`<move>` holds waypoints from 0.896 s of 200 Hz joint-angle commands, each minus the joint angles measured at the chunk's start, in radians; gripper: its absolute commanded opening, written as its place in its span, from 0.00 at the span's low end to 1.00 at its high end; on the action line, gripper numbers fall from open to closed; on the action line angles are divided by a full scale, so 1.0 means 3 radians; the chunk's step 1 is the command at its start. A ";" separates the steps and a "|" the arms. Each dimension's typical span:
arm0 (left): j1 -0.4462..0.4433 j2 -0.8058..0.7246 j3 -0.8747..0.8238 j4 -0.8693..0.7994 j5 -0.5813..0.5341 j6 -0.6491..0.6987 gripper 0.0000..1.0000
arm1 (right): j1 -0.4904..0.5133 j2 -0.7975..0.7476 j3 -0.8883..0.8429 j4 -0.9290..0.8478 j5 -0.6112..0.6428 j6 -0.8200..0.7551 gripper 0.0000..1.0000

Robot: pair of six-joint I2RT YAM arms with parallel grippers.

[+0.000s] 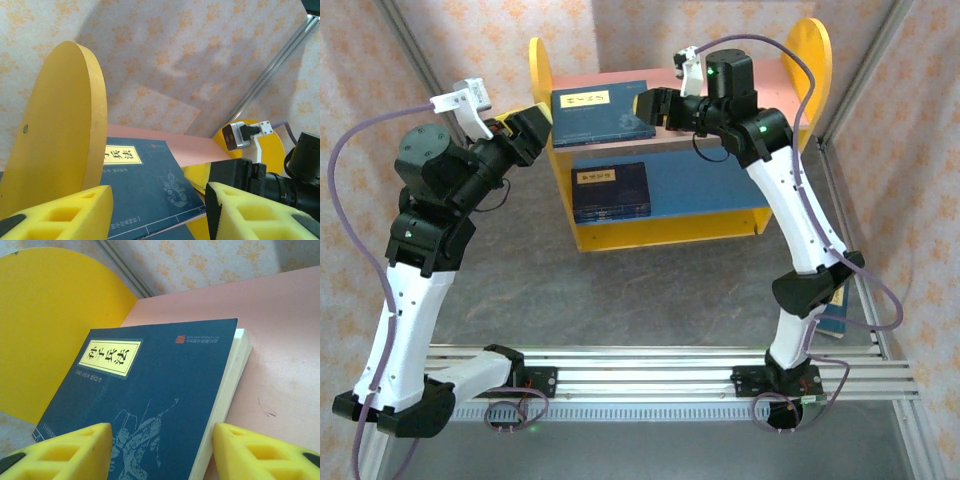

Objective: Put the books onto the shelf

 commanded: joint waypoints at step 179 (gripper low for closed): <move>-0.0746 0.0059 -0.0261 -0.0133 -0.0495 0.0180 0.51 | 0.0004 -0.0263 -0.0432 0.0086 0.0211 0.0020 0.55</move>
